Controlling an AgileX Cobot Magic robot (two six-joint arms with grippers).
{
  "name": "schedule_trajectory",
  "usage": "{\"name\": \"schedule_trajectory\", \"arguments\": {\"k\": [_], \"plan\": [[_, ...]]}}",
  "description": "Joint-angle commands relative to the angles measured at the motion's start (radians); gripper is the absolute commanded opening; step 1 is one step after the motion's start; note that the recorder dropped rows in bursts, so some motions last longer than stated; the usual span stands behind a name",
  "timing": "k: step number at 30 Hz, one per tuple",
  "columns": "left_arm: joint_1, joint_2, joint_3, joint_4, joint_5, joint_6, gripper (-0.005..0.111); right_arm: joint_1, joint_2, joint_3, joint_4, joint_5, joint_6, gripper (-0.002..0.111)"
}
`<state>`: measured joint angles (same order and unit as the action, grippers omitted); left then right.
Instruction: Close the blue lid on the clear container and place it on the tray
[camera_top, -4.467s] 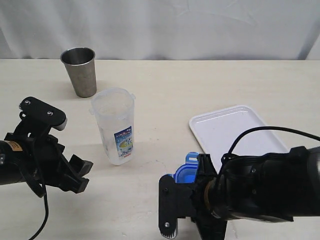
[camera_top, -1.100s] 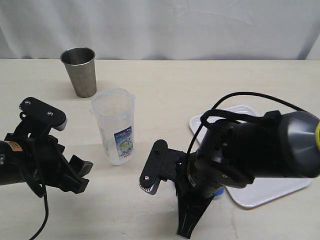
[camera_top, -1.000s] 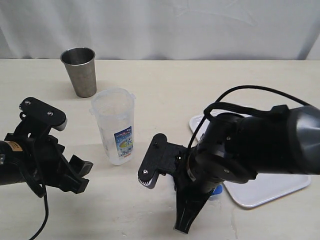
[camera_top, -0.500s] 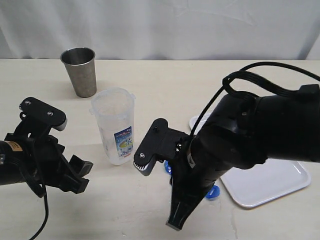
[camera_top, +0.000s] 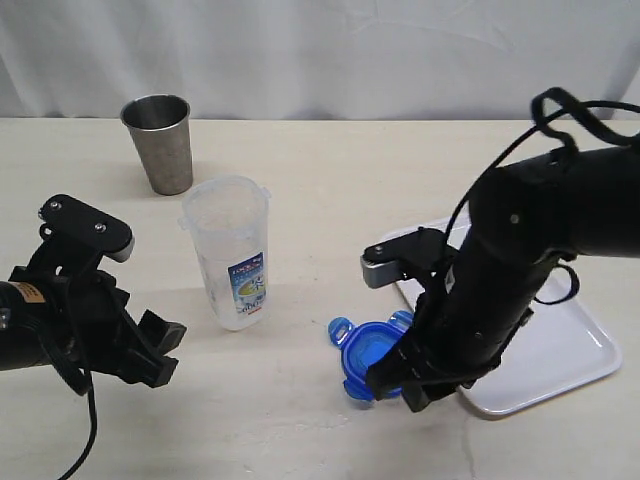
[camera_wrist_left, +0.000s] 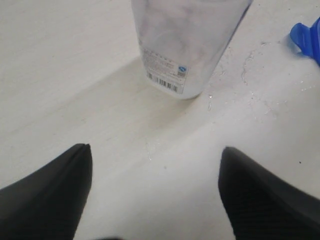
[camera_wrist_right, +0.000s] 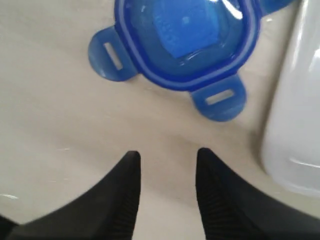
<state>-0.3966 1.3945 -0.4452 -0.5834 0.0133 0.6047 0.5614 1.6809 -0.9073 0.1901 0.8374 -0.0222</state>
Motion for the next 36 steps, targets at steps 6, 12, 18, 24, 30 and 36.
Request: {"name": "schedule_trajectory", "arguments": {"k": [6, 12, 18, 24, 30, 36], "plan": [[0.003, -0.007, 0.003, -0.002, 0.011, -0.004, 0.067, -0.122, -0.003, 0.130, 0.334, -0.063, -0.245, 0.037], [0.003, -0.007, 0.003, -0.003, 0.013, -0.004, 0.067, -0.122, -0.003, 0.195, 0.261, -0.195, -0.156, 0.037], [0.003, -0.007, 0.003, -0.003, 0.014, -0.004, 0.067, -0.122, -0.003, 0.199, 0.265, -0.352, -0.112, 0.038], [0.003, -0.007, 0.003, -0.003, 0.019, -0.006, 0.067, -0.122, 0.025, 0.199, 0.249, -0.333, -0.093, 0.047], [0.003, -0.007, 0.003, -0.003, 0.019, -0.006, 0.067, -0.122, 0.051, 0.199, 0.160, -0.341, 0.008, 0.047], [0.003, -0.007, 0.003, -0.003, 0.019, -0.006, 0.067, -0.122, 0.096, 0.199, 0.192, -0.405, 0.008, 0.047]]}}
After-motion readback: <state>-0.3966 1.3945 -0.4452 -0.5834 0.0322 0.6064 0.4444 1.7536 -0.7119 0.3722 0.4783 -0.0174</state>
